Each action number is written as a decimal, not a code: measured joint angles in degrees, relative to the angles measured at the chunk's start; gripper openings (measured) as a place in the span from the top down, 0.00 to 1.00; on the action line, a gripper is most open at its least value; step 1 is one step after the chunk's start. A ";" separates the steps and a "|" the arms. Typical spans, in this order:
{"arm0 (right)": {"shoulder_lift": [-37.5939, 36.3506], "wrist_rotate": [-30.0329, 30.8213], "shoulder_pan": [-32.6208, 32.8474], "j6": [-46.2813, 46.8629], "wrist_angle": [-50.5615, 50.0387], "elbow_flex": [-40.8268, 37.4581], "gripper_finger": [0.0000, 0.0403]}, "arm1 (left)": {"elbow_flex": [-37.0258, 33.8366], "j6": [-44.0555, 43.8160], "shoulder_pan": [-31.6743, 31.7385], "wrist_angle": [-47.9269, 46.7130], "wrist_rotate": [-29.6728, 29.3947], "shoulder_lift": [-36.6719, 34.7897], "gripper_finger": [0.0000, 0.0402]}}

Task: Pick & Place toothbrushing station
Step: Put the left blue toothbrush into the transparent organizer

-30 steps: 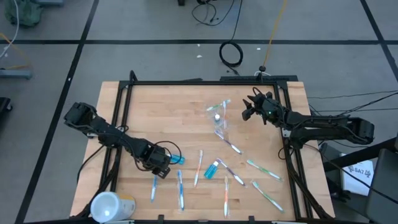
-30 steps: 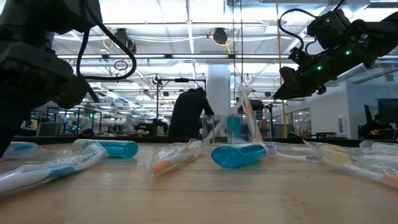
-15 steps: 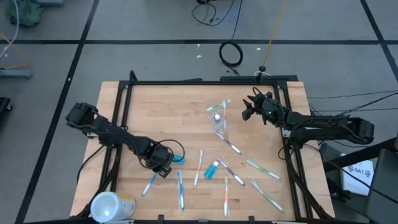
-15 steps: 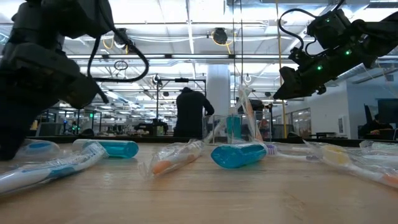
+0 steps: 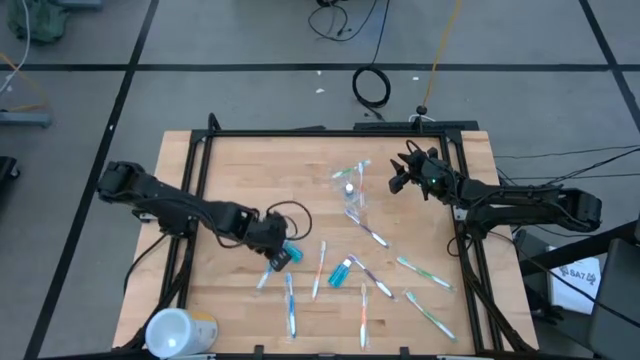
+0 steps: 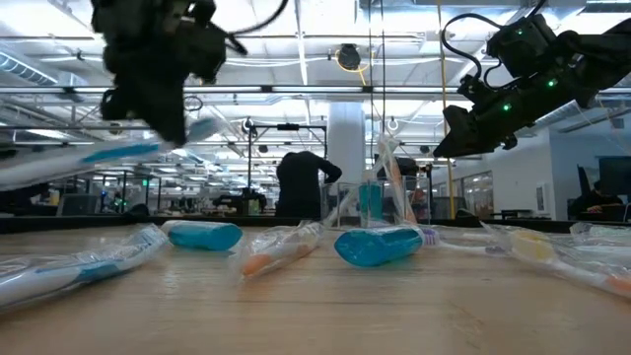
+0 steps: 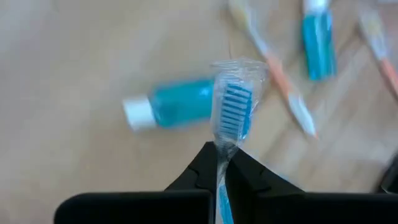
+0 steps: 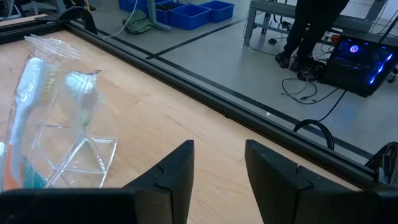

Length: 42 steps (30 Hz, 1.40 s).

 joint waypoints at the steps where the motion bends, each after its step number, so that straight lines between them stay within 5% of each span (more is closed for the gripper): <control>1: 0.00 0.00 0.00 -0.01 0.02 0.00 0.67 | 0.49 1.82 0.46 0.24 -2.89 -0.68 0.98; 6: 0.00 -0.07 0.00 0.01 0.00 0.00 0.67 | 1.78 7.76 3.72 8.60 -17.52 -2.44 0.97; 19: 0.00 -0.13 0.00 0.01 0.06 0.00 0.67 | 1.84 43.72 15.22 52.43 -24.47 1.36 0.99; 27: 0.00 -0.13 0.02 -0.06 0.09 0.00 0.67 | 1.79 53.21 19.16 71.75 -29.50 12.26 0.93; 37: 0.00 -0.15 0.02 -0.19 0.04 0.00 0.67 | 1.84 58.04 22.35 79.55 -34.37 22.43 0.99; 42: 0.00 -0.15 0.02 -0.19 -0.03 0.00 0.67 | 1.82 53.71 22.98 76.98 -34.31 24.95 0.91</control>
